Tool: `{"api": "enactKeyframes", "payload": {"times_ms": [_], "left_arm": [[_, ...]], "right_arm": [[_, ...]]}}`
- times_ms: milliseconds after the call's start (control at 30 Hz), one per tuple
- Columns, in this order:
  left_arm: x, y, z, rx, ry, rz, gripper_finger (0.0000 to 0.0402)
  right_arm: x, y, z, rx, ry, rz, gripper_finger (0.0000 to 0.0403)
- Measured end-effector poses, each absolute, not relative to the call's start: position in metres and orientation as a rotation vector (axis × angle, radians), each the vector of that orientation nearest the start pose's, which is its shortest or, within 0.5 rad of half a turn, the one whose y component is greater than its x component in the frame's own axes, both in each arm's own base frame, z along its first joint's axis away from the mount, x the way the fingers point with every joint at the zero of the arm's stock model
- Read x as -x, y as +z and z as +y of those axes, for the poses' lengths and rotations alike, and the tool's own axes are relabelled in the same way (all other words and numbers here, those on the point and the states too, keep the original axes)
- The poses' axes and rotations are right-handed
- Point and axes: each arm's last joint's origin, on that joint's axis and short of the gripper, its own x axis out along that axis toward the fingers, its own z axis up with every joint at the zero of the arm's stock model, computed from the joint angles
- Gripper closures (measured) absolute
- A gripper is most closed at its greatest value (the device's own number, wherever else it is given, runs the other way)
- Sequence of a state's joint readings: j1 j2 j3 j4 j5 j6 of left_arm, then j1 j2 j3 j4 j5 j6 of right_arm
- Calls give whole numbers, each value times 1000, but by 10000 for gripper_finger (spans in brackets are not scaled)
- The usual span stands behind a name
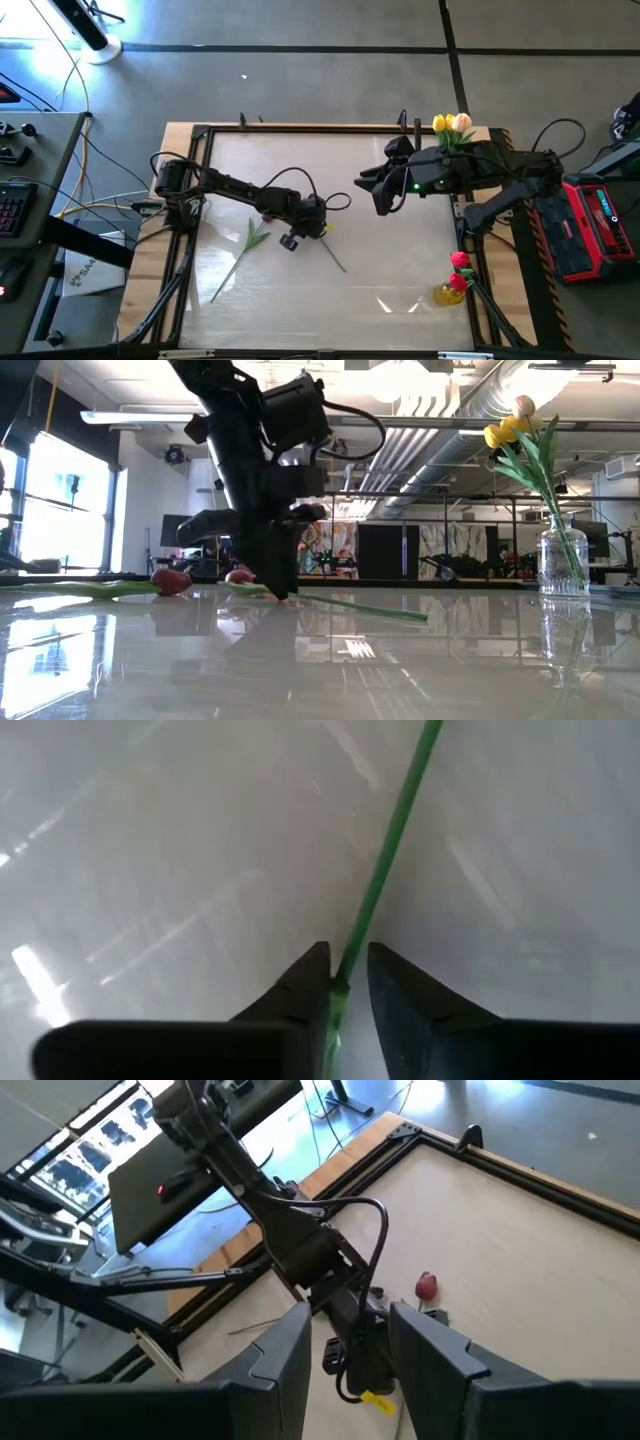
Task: Sort flowers into vase by color
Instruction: Put the right dark red tulip into the yellow vase
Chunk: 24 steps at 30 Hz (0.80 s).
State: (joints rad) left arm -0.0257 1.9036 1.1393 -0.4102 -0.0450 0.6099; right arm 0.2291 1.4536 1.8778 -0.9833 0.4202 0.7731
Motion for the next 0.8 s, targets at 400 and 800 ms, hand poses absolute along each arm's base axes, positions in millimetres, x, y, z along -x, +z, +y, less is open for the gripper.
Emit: {"api": "enactKeyframes", "payload": {"times_ms": [400, 800], "left_arm": [[-355, 136, -22, -893, -226, 1254, 400], [-325, 213, -50, -1519, -63, 1230, 401]], "right_arm": [[-264, 472, 51, -593, -347, 428, 277], [-253, 462, 45, -383, -542, 501, 277]]}}
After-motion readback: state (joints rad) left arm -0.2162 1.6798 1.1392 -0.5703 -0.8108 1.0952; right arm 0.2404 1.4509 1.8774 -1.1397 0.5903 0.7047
